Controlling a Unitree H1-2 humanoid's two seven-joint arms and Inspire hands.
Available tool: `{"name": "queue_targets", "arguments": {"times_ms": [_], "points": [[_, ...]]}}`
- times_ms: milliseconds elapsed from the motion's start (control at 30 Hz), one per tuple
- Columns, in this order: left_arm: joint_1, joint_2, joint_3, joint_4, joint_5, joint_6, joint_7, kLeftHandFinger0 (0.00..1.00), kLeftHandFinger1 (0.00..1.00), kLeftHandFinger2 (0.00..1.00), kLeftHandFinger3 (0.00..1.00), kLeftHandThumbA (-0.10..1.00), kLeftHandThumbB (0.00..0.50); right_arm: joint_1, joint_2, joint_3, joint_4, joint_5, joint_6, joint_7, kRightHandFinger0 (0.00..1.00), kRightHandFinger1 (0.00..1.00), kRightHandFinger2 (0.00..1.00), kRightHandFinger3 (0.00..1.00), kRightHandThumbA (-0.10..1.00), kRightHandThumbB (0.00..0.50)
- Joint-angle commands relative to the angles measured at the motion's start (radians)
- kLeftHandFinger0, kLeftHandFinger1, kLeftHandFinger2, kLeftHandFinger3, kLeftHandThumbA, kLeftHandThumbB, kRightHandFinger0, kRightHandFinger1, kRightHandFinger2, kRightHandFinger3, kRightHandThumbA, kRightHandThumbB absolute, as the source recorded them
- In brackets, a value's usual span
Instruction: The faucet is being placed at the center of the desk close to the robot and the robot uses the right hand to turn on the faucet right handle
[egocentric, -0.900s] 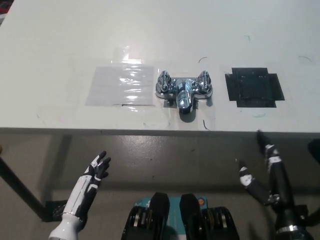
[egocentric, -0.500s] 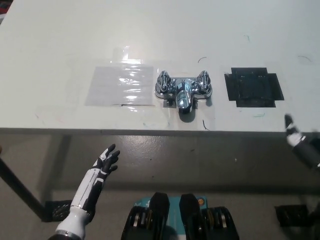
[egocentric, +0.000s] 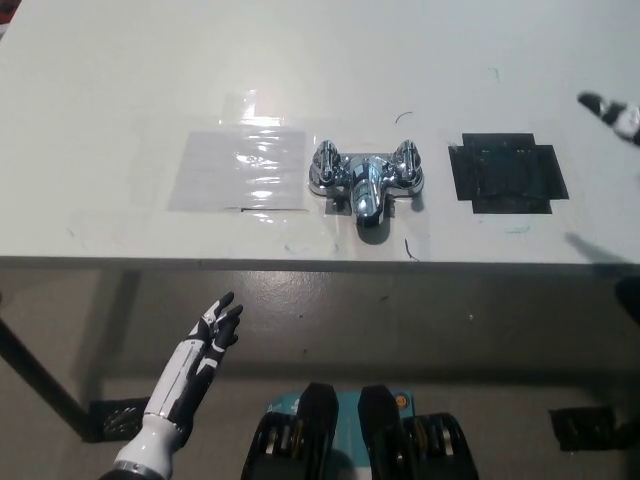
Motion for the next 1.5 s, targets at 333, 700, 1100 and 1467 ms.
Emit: {"name": "queue_targets", "arguments": {"times_ms": [333, 700, 1100, 1467], "points": [[-0.026, -0.001, -0.006, -0.028, -0.005, -0.037, -0.012, 1.0, 1.0, 1.0, 1.0, 0.91, 0.078, -0.684, -0.091, 0.506, 0.538, -0.256, 0.248, 0.506, 1.0, 1.0, 1.0, 1.0, 1.0, 0.298], [-0.023, 0.005, -0.005, -0.023, -0.007, -0.053, -0.016, 1.0, 1.0, 1.0, 1.0, 0.92, 0.08, -0.879, 0.08, 0.645, 0.951, -0.256, 0.241, 0.491, 1.0, 1.0, 1.0, 1.0, 1.0, 0.317], [-0.02, 0.01, -0.006, -0.018, 0.001, -0.067, -0.014, 1.0, 1.0, 1.0, 1.0, 0.91, 0.067, -0.925, 0.194, 0.734, 1.27, -0.306, 0.178, 0.427, 1.0, 1.0, 1.0, 1.0, 1.0, 0.358], [-0.023, 0.012, -0.005, -0.031, 0.005, -0.051, -0.012, 1.0, 1.0, 1.0, 1.0, 0.9, 0.081, -0.904, 0.238, 0.751, 1.401, -0.342, 0.142, 0.371, 1.0, 1.0, 1.0, 1.0, 1.0, 0.371]]}}
